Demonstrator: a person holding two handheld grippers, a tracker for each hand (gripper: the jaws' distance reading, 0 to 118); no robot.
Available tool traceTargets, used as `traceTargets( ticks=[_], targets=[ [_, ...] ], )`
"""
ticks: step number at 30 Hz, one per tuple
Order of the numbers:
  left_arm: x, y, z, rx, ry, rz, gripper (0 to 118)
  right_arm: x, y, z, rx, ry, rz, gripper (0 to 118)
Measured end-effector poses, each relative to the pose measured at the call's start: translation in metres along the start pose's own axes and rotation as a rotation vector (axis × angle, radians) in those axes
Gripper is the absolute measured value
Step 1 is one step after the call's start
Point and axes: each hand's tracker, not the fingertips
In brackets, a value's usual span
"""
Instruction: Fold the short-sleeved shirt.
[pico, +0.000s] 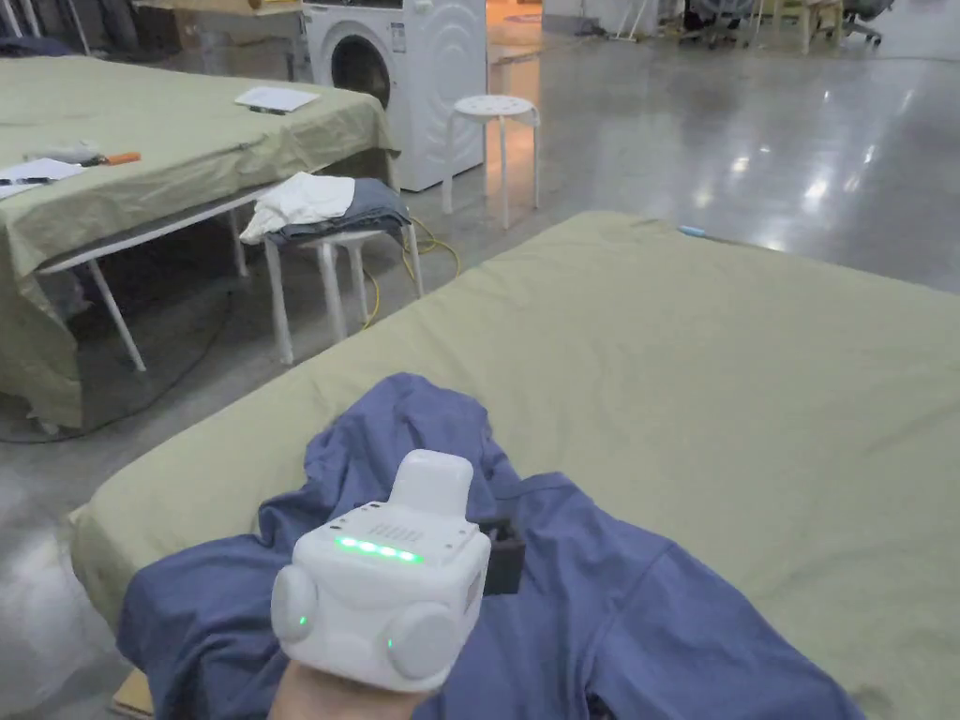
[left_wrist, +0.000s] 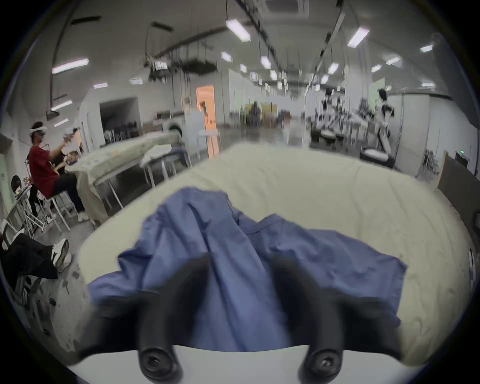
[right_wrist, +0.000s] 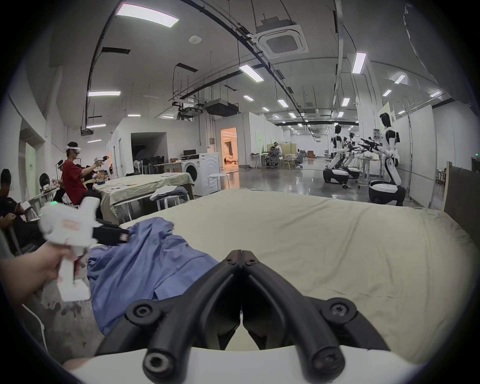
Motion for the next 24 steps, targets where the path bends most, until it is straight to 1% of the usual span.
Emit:
traceTargets(
  ticks=[1, 2, 4, 7, 9, 10, 11, 12, 13, 14, 15, 16, 17, 19, 20, 22, 24],
  targets=[
    [-0.004, 0.005, -0.023, -0.043, -0.031, 0.034, 103, 0.004, -0.002, -0.002, -0.007, 0.003, 0.003, 0],
    [-0.006, 0.010, -0.041, -0.083, -0.033, 0.066, 115, 0.007, -0.004, -0.002, -0.008, 0.003, 0.007, 0],
    [-0.008, 0.015, -0.069, -0.127, 0.023, 0.098, 117, 0.015, -0.008, -0.002, -0.011, 0.006, 0.016, 0],
    [-0.011, 0.019, -0.104, -0.240, 0.022, 0.107, 117, 0.022, -0.017, -0.006, -0.034, -0.009, 0.026, 0],
    [-0.009, 0.010, -0.130, -0.358, -0.026, 0.036, 115, 0.031, -0.024, -0.008, -0.060, -0.021, 0.007, 0],
    [-0.007, 0.003, -0.138, -0.408, -0.014, -0.013, 115, 0.036, -0.027, -0.009, -0.071, -0.027, -0.006, 0],
    [-0.007, 0.002, -0.134, -0.298, -0.008, -0.028, 115, 0.041, -0.029, -0.009, -0.084, -0.035, -0.025, 0],
    [-0.006, 0.007, -0.135, -0.314, -0.006, -0.006, 114, 0.046, -0.031, -0.009, -0.089, -0.044, -0.040, 0],
    [-0.007, 0.011, -0.134, -0.326, -0.006, -0.002, 108, 0.051, -0.034, -0.007, -0.090, -0.050, -0.054, 0],
    [-0.008, 0.012, -0.130, -0.303, -0.021, -0.001, 95, 0.055, -0.036, -0.005, -0.090, -0.052, -0.064, 0],
    [-0.002, 0.011, -0.113, -0.268, -0.035, -0.008, 74, 0.058, -0.037, -0.005, -0.093, -0.055, -0.070, 0],
    [0.000, 0.013, -0.106, -0.222, -0.039, -0.023, 26, 0.061, -0.038, -0.004, -0.098, -0.058, -0.075, 0],
    [0.003, 0.013, -0.099, -0.180, -0.067, -0.023, 0, 0.063, -0.038, -0.003, -0.100, -0.060, -0.080, 0],
    [0.003, 0.015, -0.098, -0.210, -0.064, -0.060, 0, 0.066, -0.038, -0.001, -0.102, -0.061, -0.089, 0],
    [0.005, 0.013, -0.098, -0.219, -0.078, -0.101, 0, 0.067, -0.037, 0.002, -0.102, -0.060, -0.092, 0],
    [0.010, 0.013, -0.092, -0.176, -0.060, -0.154, 0, 0.066, -0.034, 0.006, -0.094, -0.063, -0.087, 0],
    [0.013, 0.016, -0.073, -0.098, -0.076, -0.132, 0, 0.068, -0.030, 0.012, -0.080, -0.068, -0.063, 0]
  ],
)
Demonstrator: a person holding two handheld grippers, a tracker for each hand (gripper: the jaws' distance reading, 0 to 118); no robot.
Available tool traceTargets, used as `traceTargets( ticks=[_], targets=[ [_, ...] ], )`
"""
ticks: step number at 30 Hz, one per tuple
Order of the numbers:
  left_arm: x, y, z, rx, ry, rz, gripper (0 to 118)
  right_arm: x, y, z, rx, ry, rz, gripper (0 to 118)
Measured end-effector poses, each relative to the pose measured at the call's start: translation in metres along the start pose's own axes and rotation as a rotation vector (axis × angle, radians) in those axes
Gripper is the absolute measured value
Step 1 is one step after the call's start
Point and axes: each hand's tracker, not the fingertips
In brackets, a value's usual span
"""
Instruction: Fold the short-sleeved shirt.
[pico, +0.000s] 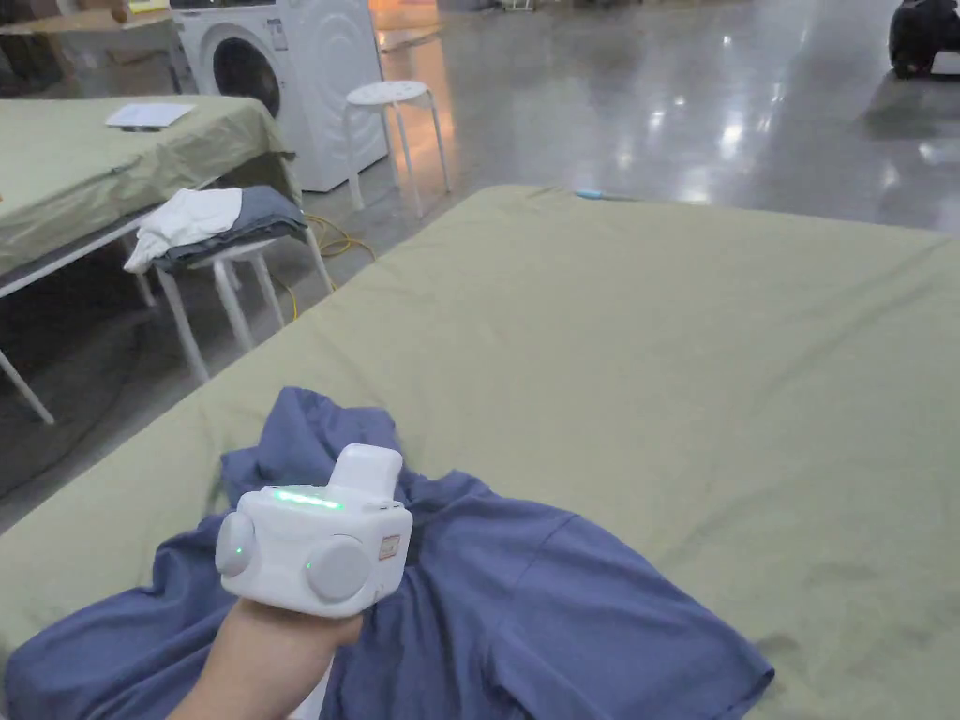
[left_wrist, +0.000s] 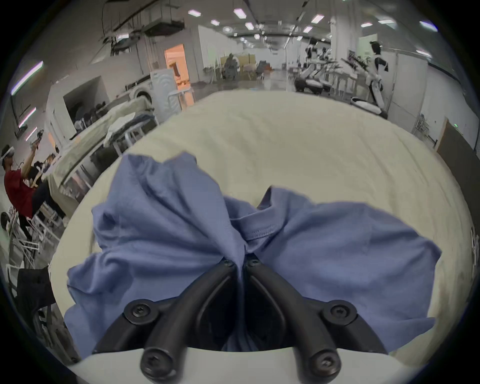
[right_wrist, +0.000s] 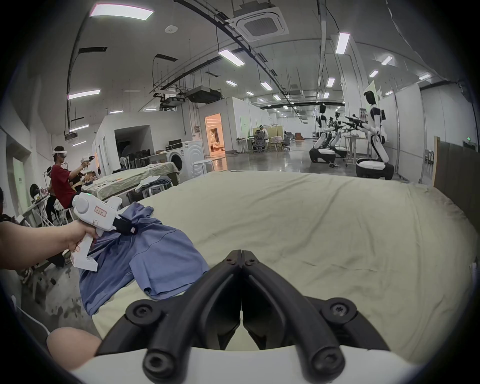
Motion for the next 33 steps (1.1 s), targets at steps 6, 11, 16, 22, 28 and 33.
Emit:
traceTargets(
  ticks=[6, 11, 16, 22, 28, 33],
  targets=[
    [0.045, 0.039, 0.097, 0.192, -0.057, -0.107, 0, 0.004, 0.021, 0.043, 0.093, -0.026, -0.050, 0],
    [0.119, 0.090, 0.187, 0.369, -0.215, -0.202, 0, 0.026, 0.028, 0.094, 0.156, -0.050, -0.071, 0],
    [0.255, 0.120, 0.258, 0.483, -0.403, -0.466, 0, 0.065, 0.025, 0.157, 0.208, -0.159, -0.080, 0],
    [0.434, 0.121, 0.289, 0.490, -0.659, -0.661, 0, 0.118, 0.017, 0.241, 0.254, -0.332, -0.136, 0],
    [0.602, 0.063, 0.259, 0.298, -0.787, -0.782, 0, 0.157, 0.005, 0.303, 0.245, -0.479, -0.167, 0],
    [0.673, -0.006, 0.209, 0.116, -0.727, -0.852, 4, 0.173, -0.010, 0.322, 0.216, -0.539, -0.169, 0]
  ],
)
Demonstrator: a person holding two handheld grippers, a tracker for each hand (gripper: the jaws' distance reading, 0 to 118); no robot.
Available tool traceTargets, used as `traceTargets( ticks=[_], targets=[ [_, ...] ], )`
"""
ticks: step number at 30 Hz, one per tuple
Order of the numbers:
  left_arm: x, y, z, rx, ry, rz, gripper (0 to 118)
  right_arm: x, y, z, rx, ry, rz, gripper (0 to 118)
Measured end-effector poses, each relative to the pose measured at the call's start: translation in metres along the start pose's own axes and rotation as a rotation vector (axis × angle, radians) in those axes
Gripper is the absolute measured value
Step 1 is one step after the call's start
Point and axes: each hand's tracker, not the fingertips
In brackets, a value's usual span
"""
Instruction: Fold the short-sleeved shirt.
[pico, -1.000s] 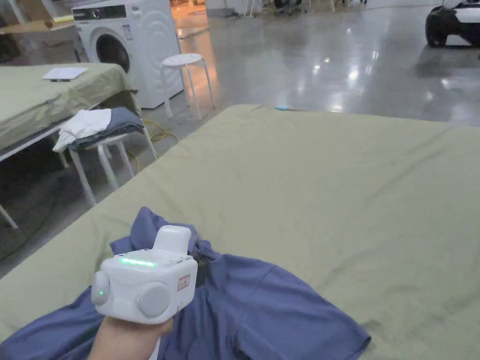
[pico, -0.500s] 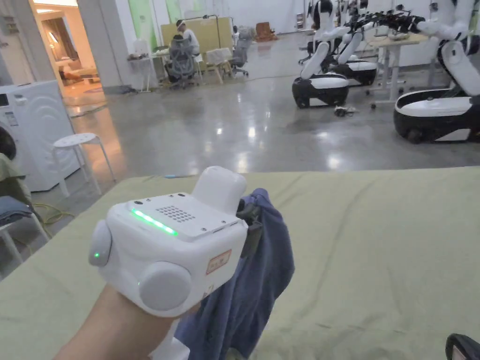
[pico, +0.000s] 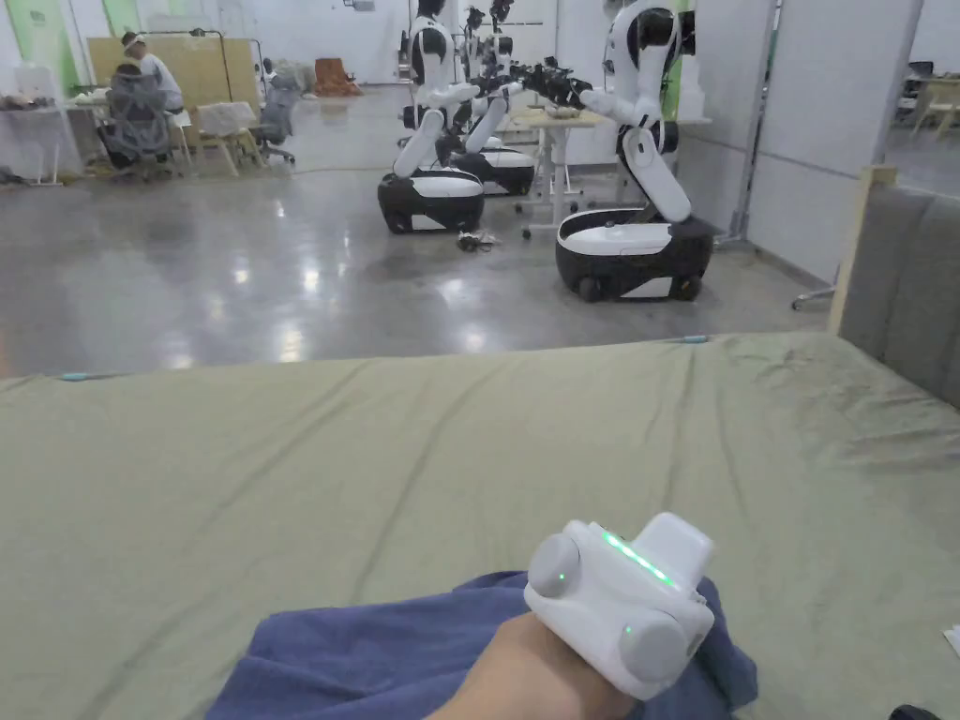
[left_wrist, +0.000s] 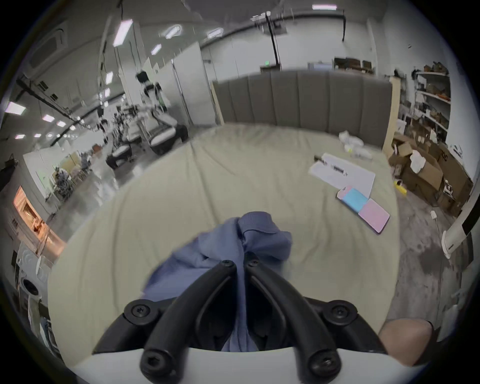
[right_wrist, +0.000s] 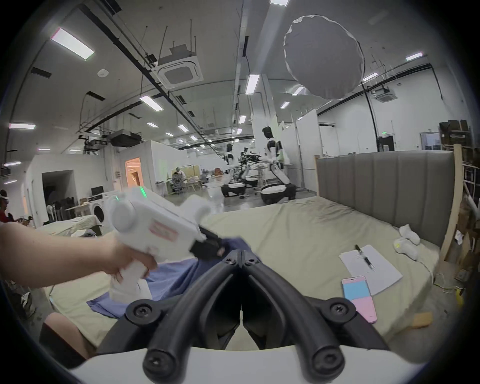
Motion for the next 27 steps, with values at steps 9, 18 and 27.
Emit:
traceTargets(
  ticks=[9, 18, 27],
  targets=[
    [-0.024, -0.080, 0.047, 0.247, 0.124, 0.117, 113, 0.010, -0.016, -0.028, -0.060, 0.001, -0.028, 0],
    [-0.104, -0.230, 0.262, 0.389, 0.475, 0.475, 41, -0.043, -0.015, -0.060, -0.052, 0.160, 0.057, 0],
    [-0.119, -0.352, 0.338, 0.266, 0.614, 0.604, 0, -0.097, -0.030, -0.073, -0.105, 0.250, 0.097, 0]
  ],
)
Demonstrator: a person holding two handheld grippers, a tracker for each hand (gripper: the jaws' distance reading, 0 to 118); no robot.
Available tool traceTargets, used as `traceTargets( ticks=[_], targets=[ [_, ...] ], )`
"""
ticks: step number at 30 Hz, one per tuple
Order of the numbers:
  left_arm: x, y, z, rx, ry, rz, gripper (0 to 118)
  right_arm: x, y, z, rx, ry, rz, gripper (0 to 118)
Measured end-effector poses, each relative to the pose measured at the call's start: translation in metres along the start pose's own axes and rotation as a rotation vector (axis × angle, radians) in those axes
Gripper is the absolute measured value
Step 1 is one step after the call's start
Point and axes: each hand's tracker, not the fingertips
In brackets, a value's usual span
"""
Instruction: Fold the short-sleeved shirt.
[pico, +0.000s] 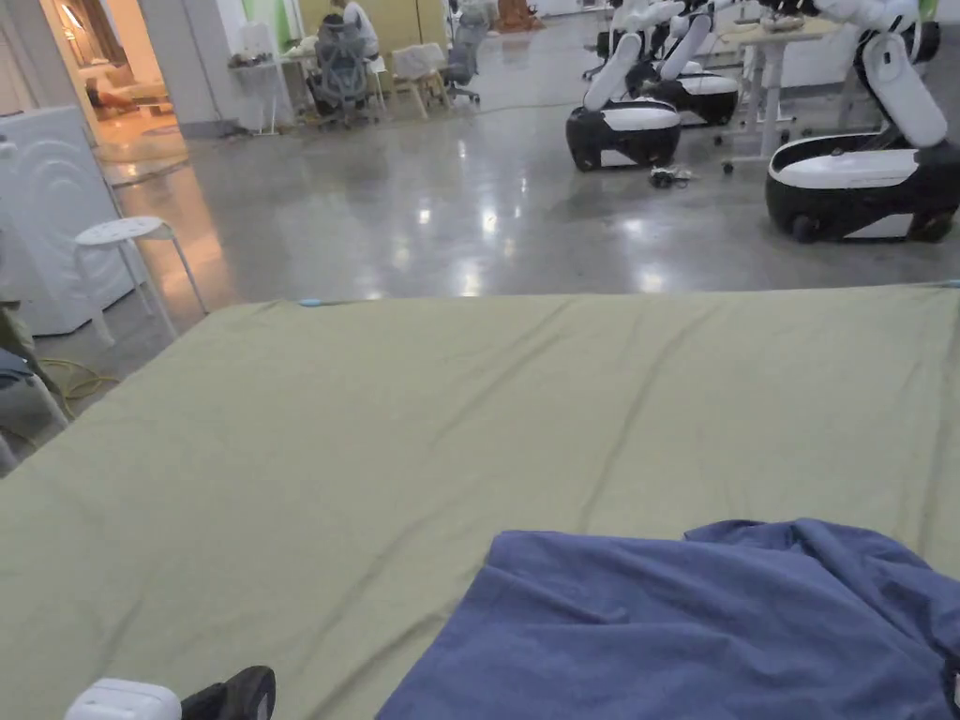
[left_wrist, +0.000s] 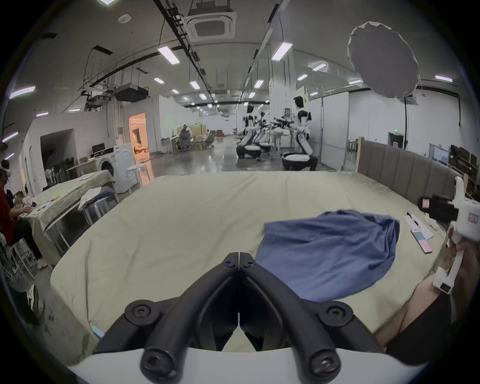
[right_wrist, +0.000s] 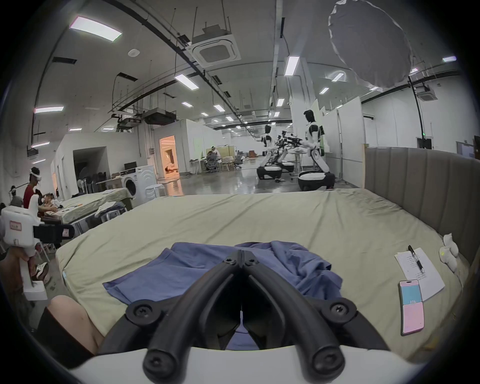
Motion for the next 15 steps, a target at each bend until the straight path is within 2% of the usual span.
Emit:
traceTargets(
  ticks=[4, 8, 12, 15],
  targets=[
    [-0.003, -0.010, -0.010, -0.061, -0.067, 0.039, 0, -0.014, 0.001, -0.001, -0.005, 0.009, 0.006, 0],
    [0.010, 0.001, -0.025, -0.063, -0.158, -0.005, 0, -0.021, 0.004, 0.004, -0.012, 0.008, 0.023, 0],
    [0.026, 0.022, -0.066, -0.080, -0.229, -0.023, 0, -0.019, 0.005, 0.006, -0.024, -0.011, 0.077, 0],
    [0.042, 0.046, -0.117, -0.096, -0.304, -0.060, 0, -0.010, 0.007, 0.002, -0.035, -0.023, 0.079, 0]
  ],
)
